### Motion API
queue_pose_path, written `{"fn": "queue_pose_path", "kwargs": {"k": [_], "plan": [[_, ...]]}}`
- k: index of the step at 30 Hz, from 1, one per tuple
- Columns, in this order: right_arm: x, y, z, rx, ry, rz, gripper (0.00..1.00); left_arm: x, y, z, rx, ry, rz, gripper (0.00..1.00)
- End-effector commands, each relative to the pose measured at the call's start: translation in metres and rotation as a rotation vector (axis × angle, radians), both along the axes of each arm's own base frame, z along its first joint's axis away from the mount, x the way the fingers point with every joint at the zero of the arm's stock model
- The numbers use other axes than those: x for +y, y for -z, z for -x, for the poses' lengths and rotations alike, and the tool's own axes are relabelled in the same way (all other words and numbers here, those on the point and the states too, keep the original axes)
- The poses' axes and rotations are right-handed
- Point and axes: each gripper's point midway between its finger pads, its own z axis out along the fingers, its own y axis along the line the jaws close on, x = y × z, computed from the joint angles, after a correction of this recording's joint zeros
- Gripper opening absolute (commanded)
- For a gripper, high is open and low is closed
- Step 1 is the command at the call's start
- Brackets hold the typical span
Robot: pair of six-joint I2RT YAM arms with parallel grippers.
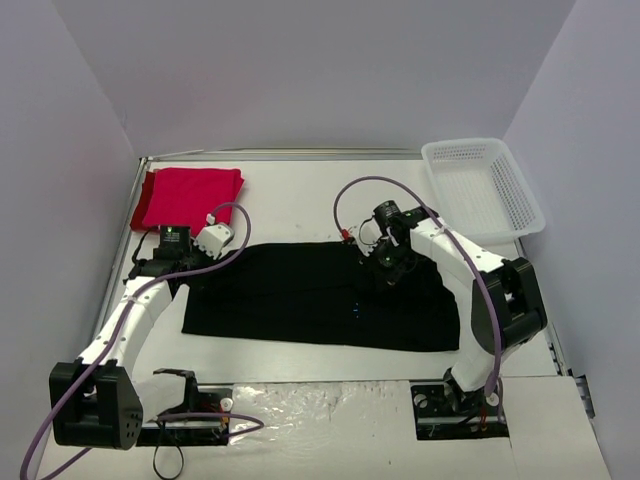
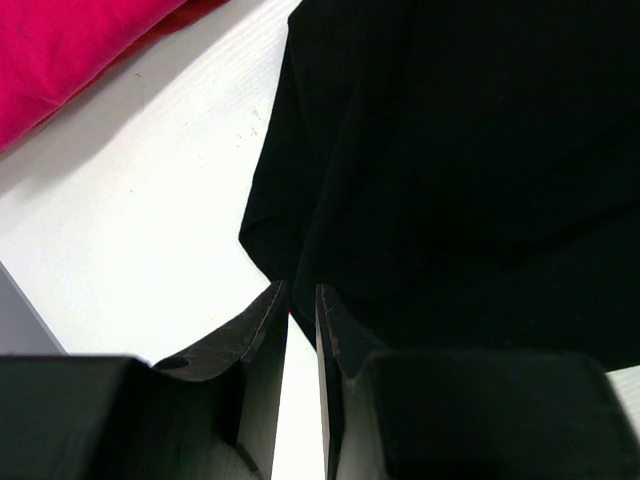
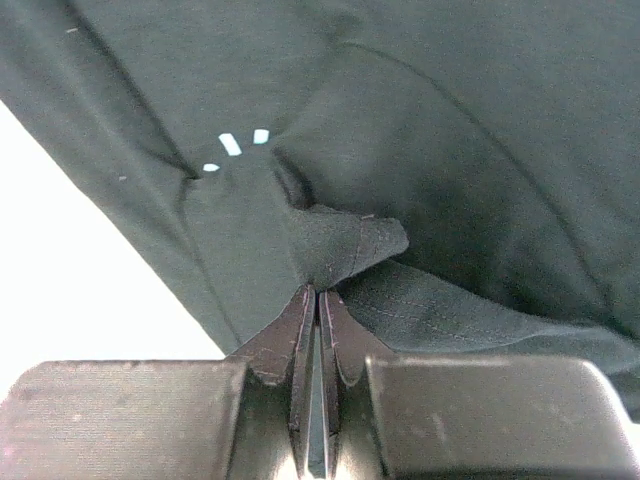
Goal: Fold and stack the t-shirts
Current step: Fold the other side of the tshirt into a rectangle
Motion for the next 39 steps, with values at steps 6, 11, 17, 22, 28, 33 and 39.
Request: {"fn": "queue_pose_path", "kwargs": {"k": [6, 11, 17, 22, 28, 33, 39], "plan": [[0.020, 0.005, 0.049, 0.148, -0.162, 0.026, 0.00, 0.001, -0.010, -0.002, -0.027, 0.005, 0.005, 0.17], [0.031, 0.017, 0.073, 0.233, -0.263, 0.063, 0.00, 0.001, -0.008, -0.002, -0.014, 0.008, 0.003, 0.17], [0.033, 0.035, 0.096, 0.359, -0.348, 0.105, 0.20, 0.001, -0.006, -0.001, -0.006, 0.007, 0.001, 0.18], [0.031, 0.041, 0.091, 0.350, -0.358, 0.127, 0.50, 0.001, -0.005, -0.001, -0.001, 0.010, -0.001, 0.21], [0.031, 0.019, 0.059, 0.249, -0.298, 0.100, 0.63, 0.001, -0.007, -0.001, -0.008, 0.008, 0.001, 0.21], [0.014, -0.009, 0.027, 0.160, -0.203, 0.061, 0.63, 0.001, -0.010, -0.002, -0.023, 0.006, 0.002, 0.22], [-0.024, -0.022, 0.002, 0.077, -0.107, 0.107, 0.64, 0.001, -0.012, -0.004, -0.039, 0.000, 0.006, 0.25]]}}
